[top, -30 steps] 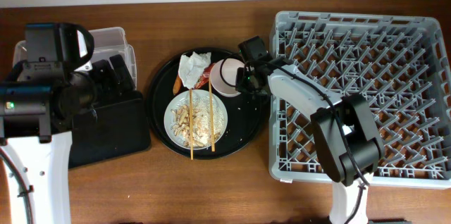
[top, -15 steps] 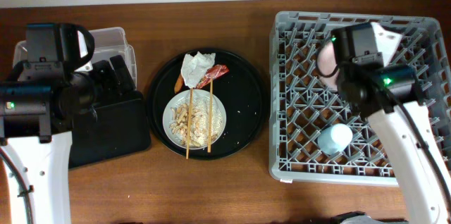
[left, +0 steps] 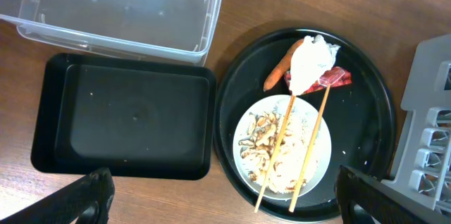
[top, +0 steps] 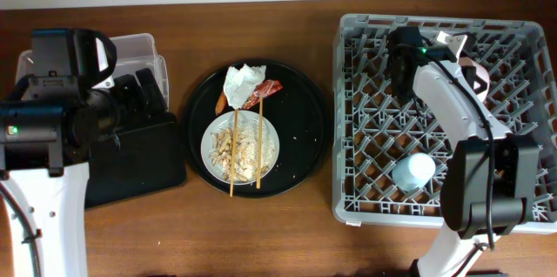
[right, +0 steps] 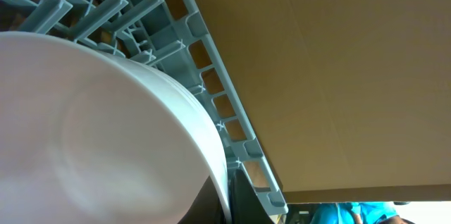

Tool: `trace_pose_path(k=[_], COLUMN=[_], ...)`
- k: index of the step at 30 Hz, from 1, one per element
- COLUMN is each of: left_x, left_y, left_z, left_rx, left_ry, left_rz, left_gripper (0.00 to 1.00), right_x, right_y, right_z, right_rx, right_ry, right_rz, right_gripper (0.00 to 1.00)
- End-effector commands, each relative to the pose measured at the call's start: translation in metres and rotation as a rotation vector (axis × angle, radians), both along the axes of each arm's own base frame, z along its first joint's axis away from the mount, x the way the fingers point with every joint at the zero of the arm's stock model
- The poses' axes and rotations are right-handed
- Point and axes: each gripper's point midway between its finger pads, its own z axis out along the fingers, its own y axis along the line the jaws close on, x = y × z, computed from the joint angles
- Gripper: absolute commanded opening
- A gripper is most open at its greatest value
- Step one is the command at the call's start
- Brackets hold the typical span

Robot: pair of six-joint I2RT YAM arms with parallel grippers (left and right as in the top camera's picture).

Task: Sort waste into correct bins and load items into the dishwasher rack
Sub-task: 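Carry the pink bowl to the rack's upper right and release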

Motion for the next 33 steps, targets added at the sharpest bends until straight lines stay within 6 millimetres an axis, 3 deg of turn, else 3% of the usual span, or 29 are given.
trace_pose_path(k=[1, 3, 4, 7, 9, 13, 14, 15, 16, 18, 19, 20, 22, 24, 27, 28, 29, 30, 31, 33], left_x=[0.001, 0.001, 0.001, 0.001, 0.001, 0.001, 0.001, 0.001, 0.001, 0.001, 0.001, 0.001, 0.001, 0.001, 0.001, 0.001, 0.001, 0.001, 0.001, 0.001], left_y=[0.001, 0.001, 0.001, 0.001, 0.001, 0.001, 0.001, 0.001, 0.001, 0.001, 0.001, 0.001, 0.001, 0.001, 0.001, 0.001, 0.001, 0.001, 0.001, 0.001], left_z=[0.003, 0.003, 0.003, 0.003, 0.003, 0.003, 0.003, 0.003, 0.003, 0.003, 0.003, 0.003, 0.003, 0.003, 0.003, 0.003, 0.003, 0.003, 0.003, 0.003], left_rx=[-0.006, -0.006, -0.006, -0.006, -0.006, -0.006, -0.006, -0.006, -0.006, -0.006, -0.006, -0.006, -0.006, -0.006, -0.006, -0.006, -0.006, -0.006, -0.006, -0.006], left_ry=[-0.010, -0.010, -0.011, -0.010, -0.011, -0.010, -0.010, -0.010, -0.010, -0.010, -0.010, -0.010, -0.010, -0.010, -0.010, -0.010, -0.010, -0.010, -0.010, -0.011], left_rz=[0.013, 0.013, 0.013, 0.013, 0.013, 0.013, 0.013, 0.013, 0.013, 0.013, 0.013, 0.013, 0.013, 0.013, 0.013, 0.013, 0.013, 0.013, 0.013, 0.013], left_gripper=[0.99, 0.99, 0.99, 0.99, 0.99, 0.99, 0.99, 0.99, 0.99, 0.99, 0.99, 0.99, 0.99, 0.99, 0.99, 0.99, 0.99, 0.99, 0.99, 0.99], right_x=[0.000, 0.002, 0.004, 0.003, 0.007, 0.015, 0.014, 0.011, 0.007, -0.003, -0.007, -0.009, -0.011, -0.012, -0.031, -0.036, -0.039, -0.039, -0.039, -0.030], right_y=[0.007, -0.002, -0.010, -0.014, -0.002, 0.047, 0.054, 0.064, 0.071, 0.082, 0.090, 0.105, 0.139, 0.187, 0.303, 0.328, 0.348, 0.365, 0.376, 0.410], right_z=[-0.021, 0.007, 0.011, 0.000, -0.008, -0.023, -0.024, -0.028, -0.030, -0.026, -0.023, -0.012, 0.014, 0.051, 0.096, 0.103, 0.102, 0.093, 0.082, 0.032], right_rx=[0.063, -0.108, -0.117, -0.050, -0.002, 0.072, 0.072, 0.092, 0.118, 0.229, 0.325, 0.459, 0.715, 0.952, 1.289, 1.356, 1.385, 1.386, 1.405, 1.461], right_ry=[0.061, 0.054, 0.066, 0.071, 0.076, 0.136, 0.154, 0.186, 0.203, 0.162, 0.134, 0.100, 0.030, -0.001, 0.062, 0.068, 0.087, 0.120, 0.138, 0.194], right_rz=[0.016, 0.008, -0.002, -0.005, 0.028, 0.151, 0.168, 0.192, 0.200, 0.175, 0.164, 0.176, 0.231, 0.426, 0.948, 1.026, 1.077, 1.103, 1.071, 0.931], right_gripper=[0.04, 0.04, 0.04, 0.04, 0.04, 0.07, 0.23, 0.50, 0.68, 0.72, 0.79, 0.96, 0.98, 0.98, 0.98, 0.98, 0.98, 0.84, 0.77, 0.62])
